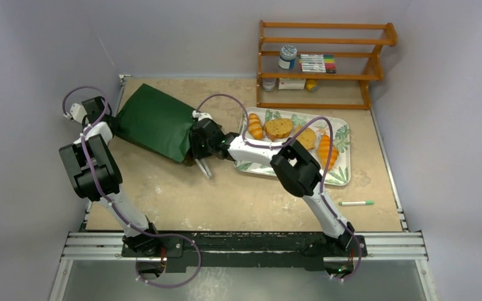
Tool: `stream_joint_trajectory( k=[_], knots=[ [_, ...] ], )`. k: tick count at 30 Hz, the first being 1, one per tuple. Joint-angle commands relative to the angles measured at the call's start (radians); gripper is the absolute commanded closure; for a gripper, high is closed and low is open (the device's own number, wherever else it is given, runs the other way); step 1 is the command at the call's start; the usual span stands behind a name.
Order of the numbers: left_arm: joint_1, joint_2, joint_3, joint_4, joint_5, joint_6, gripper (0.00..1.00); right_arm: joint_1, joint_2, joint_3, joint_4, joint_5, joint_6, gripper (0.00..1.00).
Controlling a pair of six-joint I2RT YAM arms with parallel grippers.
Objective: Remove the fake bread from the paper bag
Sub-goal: Take out the fake bread from the paper bag.
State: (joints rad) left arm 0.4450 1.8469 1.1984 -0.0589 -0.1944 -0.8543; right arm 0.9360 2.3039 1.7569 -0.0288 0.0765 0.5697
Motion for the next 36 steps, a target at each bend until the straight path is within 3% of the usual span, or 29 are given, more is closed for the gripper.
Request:
stream_joint_trajectory(
  k=[1, 5, 11, 24, 36],
  knots=[
    [0.006, -0.005, 0.001, -0.003, -0.003, -0.007, 1.0, -0.004, -0.032, 0.03, 0.027, -0.022, -0.026, 0.69],
    [0.006, -0.006, -0.007, 0.005, -0.02, -0.038, 1.0, -0.003, -0.073, -0.007, 0.023, -0.021, -0.036, 0.84],
    [0.005, -0.014, -0.027, 0.005, -0.082, -0.12, 1.0, -0.003, -0.175, -0.095, -0.004, -0.02, -0.06, 0.92],
    [-0.121, -0.027, -0.005, -0.095, -0.302, -0.257, 1.0, 0.021, -0.528, -0.422, -0.099, 0.02, -0.086, 0.96],
    [-0.172, -0.03, 0.032, -0.157, -0.353, -0.27, 1.0, 0.057, -0.863, -0.653, -0.242, 0.099, 0.043, 0.96]
  ],
)
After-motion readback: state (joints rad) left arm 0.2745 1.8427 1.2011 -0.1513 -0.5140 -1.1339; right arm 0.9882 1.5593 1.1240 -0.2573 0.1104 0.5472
